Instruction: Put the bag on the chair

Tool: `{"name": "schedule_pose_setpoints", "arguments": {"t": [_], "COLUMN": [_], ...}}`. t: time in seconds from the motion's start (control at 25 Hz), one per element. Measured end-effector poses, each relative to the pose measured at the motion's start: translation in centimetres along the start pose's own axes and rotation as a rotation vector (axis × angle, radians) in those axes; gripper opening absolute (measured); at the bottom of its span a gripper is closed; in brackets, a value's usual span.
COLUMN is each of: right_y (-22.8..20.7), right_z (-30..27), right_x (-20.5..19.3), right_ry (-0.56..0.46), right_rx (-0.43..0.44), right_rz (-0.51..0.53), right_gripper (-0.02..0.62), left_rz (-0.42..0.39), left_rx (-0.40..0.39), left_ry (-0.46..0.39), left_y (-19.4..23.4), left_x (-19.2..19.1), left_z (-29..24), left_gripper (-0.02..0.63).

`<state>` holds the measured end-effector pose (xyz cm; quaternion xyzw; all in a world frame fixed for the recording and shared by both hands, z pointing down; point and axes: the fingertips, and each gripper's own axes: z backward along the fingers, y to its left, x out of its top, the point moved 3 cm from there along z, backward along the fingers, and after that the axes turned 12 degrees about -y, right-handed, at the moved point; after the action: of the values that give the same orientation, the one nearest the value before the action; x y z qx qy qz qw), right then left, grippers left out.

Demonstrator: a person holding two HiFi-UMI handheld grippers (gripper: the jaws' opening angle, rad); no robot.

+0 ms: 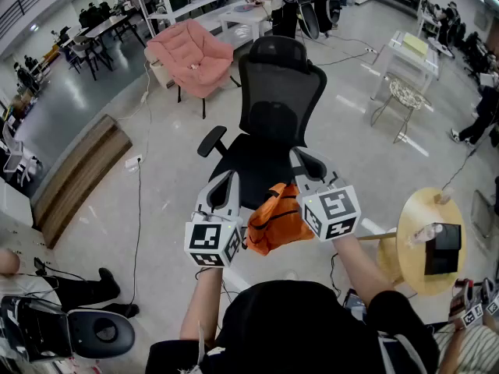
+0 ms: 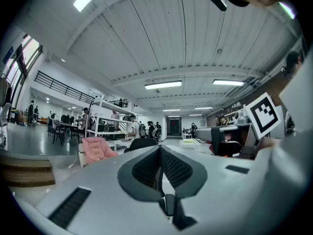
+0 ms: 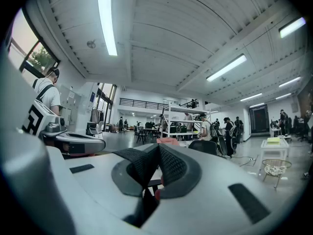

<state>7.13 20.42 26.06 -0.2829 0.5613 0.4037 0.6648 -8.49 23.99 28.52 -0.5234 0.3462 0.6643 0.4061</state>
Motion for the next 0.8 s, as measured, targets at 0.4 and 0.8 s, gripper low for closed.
{"name": "schedule_pose_setpoints", "arguments": {"t": [0.4, 0.8], "right_y": [-0.5, -3.0], "right_z": [1.2, 2.1], "right_x": [0.5, -0.7], "right_ry": [-0.003, 0.017], "right_rx": [0.005, 0.024], "right_rz": [0.005, 0.004], "right_gripper": [0.000, 0.000], "left_rz": [0.000, -0.008], "left_rx": [0.000, 0.003], "left_ry": [-0.001, 0.015], "left_y": [-1.8, -4.2], "left_x": [0.4, -0.8], "left_z": [0.1, -1.5], "left_gripper": [0.011, 0.011]}}
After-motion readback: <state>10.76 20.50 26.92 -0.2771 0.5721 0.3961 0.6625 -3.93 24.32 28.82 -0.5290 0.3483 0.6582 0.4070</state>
